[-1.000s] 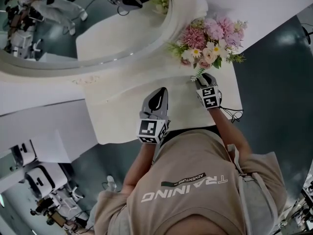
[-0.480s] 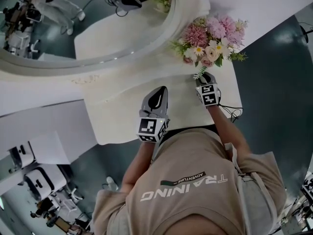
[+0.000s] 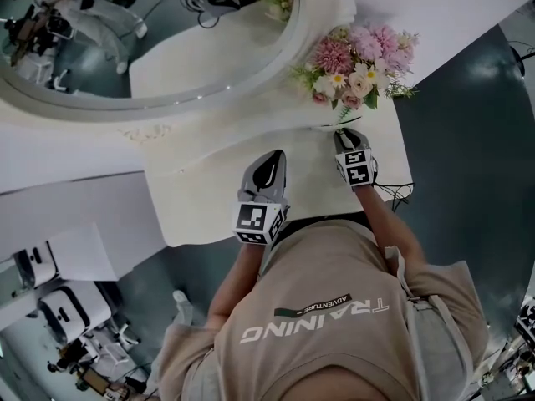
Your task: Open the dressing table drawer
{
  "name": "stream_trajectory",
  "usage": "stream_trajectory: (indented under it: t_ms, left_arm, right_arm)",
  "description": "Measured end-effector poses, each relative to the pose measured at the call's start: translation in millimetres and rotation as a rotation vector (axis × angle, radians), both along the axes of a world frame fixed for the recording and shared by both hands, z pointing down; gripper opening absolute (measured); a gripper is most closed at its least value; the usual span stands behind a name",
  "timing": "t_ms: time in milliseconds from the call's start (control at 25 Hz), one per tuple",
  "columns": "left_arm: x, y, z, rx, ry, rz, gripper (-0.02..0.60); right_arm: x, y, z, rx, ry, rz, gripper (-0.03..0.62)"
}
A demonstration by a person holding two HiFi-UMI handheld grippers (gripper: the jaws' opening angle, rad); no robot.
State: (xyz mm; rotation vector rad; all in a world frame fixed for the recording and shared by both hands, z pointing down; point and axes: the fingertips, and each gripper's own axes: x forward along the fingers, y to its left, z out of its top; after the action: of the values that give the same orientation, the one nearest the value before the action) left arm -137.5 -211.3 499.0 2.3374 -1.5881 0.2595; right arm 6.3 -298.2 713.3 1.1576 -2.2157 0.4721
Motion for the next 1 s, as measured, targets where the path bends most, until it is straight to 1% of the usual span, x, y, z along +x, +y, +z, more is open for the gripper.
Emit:
stream_trajectory:
  t_ms: [480, 1000]
  left_arm:
    - [9.3, 18.6, -2.2, 0.007, -0.007, -0.015, 0.018]
    - [20.9, 32.3, -0.2, 0.001, -0.01, -0.02, 0.018]
  right_arm:
    - [12.7, 27.7, 5.0, -0.021, 0.005, -0.018, 0.095]
    - [15.2, 44.2, -0.4, -0.015, -0.006, -0.048, 0.097]
